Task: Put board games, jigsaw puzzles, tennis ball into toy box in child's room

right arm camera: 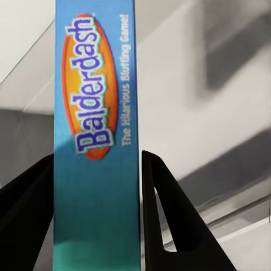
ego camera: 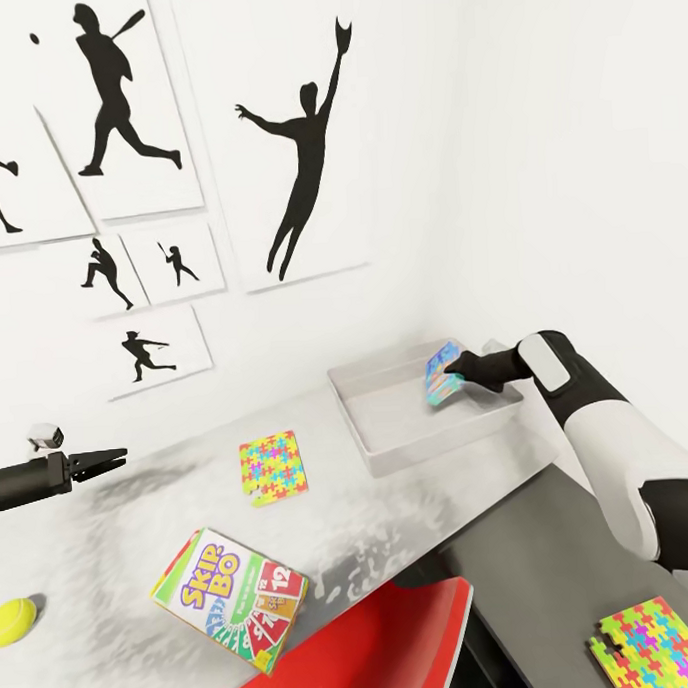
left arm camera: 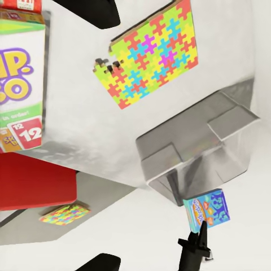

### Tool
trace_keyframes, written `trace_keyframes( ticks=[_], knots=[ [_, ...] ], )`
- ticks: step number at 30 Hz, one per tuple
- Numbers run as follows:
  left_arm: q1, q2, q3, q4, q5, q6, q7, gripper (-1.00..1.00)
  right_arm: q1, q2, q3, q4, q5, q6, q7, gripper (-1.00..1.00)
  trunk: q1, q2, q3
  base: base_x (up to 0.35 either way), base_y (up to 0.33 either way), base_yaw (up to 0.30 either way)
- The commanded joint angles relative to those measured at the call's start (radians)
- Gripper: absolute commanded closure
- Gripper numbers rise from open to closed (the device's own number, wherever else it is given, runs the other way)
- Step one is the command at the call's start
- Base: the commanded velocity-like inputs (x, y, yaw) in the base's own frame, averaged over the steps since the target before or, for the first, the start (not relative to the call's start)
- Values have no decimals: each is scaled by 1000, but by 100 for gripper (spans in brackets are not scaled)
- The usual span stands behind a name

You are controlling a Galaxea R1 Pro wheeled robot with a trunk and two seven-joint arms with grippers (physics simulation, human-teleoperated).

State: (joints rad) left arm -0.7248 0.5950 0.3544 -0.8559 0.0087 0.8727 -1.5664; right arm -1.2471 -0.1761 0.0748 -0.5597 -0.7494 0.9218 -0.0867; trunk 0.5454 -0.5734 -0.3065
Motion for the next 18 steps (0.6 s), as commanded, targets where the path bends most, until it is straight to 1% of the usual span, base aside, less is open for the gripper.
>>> trace_keyframes(
  ticks=[1,7,12,15,18],
  knots=[
    [-1,0,0,0,-1,11,-4,-100,-1,-2,6,-1,-11,2,-9,100,0,-1,-2,0,0,0],
    [-1,1,2,0,-1,11,-4,-100,-2,-8,6,0,-11,3,-10,100,0,-1,-4,0,0,0],
    [-1,2,3,0,0,11,-4,-100,-12,-3,6,3,-12,3,-13,100,0,-1,-11,0,0,0],
    [-1,2,4,0,0,11,-4,-100,-18,-1,6,5,-13,3,-28,100,0,-1,-16,0,0,0],
    [-1,3,7,0,3,14,-4,-100,-20,1,6,6,-13,5,-57,100,0,-1,-20,0,0,0]
  ],
)
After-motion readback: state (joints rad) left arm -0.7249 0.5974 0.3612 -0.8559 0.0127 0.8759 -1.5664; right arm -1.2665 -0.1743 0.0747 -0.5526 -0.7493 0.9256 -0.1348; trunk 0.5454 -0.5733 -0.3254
